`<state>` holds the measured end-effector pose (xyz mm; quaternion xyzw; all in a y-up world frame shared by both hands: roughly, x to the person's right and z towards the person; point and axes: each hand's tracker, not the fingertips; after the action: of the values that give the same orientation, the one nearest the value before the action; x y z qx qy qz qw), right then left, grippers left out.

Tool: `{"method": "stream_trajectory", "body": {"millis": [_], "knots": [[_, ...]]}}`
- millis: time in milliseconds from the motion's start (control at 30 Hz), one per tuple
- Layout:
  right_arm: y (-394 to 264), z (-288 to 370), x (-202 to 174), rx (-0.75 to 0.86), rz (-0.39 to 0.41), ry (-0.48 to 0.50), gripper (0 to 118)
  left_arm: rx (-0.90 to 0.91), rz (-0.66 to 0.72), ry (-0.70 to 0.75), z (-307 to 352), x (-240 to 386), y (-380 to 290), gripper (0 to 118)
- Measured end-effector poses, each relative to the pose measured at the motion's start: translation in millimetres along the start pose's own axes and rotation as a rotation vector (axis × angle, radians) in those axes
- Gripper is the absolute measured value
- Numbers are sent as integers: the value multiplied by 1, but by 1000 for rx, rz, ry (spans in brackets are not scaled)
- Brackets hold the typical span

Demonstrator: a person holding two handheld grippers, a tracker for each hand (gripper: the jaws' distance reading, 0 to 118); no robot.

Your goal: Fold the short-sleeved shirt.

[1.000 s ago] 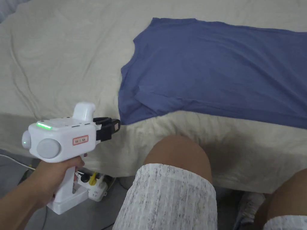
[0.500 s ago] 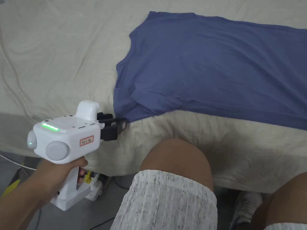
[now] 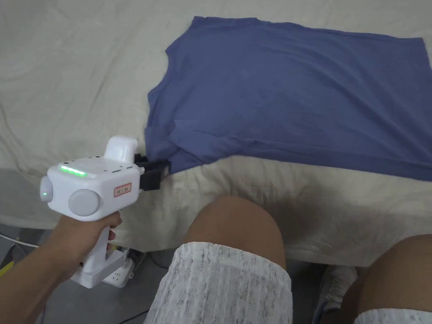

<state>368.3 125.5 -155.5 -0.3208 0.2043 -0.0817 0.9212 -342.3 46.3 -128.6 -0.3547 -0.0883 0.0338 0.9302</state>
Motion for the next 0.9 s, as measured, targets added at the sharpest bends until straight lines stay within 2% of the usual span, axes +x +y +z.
{"method": "stream_trajectory", "body": {"millis": [33, 67, 100, 133, 400, 533, 567, 600, 633, 700, 733, 900], "knots": [[0, 1, -4, 1, 2, 0, 0, 10, -18, 26, 1, 4, 1, 11], [-1, 2, -6, 1, 5, 1, 0, 6, -13, 17, 2, 4, 4, 11], [-1, 1, -7, -1, 7, 3, 0, -26, 31, -43, 0, 1, 6, 5], [-1, -2, 2, -3, 8, 5, 0, -13, 21, -29, 1, 0, 7, 2], [-8, -17, 9, -8, 31, 18, 0, 19, 90, -74, 11, -5, 33, 1], [-16, -33, 12, -20, 71, -6, 1, 20, 87, -84, 11, -5, 42, 1], [-19, -38, 10, -18, 73, -12, 14, 23, 93, -89, 12, -5, 44, 1], [-21, -42, 11, -20, 68, -10, 55, 26, 93, -88, 12, -4, 43, 1], [-22, -46, 12, -19, 66, -12, 55, 28, 94, -89, 13, -4, 44, 1], [-28, -61, 22, -31, 84, -35, 82, 29, 104, -94, 13, -4, 45, 1], [-31, -65, 23, -16, 89, -38, 89, 29, 107, -95, 13, -4, 45, 1], [-32, -81, 15, -23, 122, -65, 88, 20, 109, -93, 3, -16, 40, 1]]}}
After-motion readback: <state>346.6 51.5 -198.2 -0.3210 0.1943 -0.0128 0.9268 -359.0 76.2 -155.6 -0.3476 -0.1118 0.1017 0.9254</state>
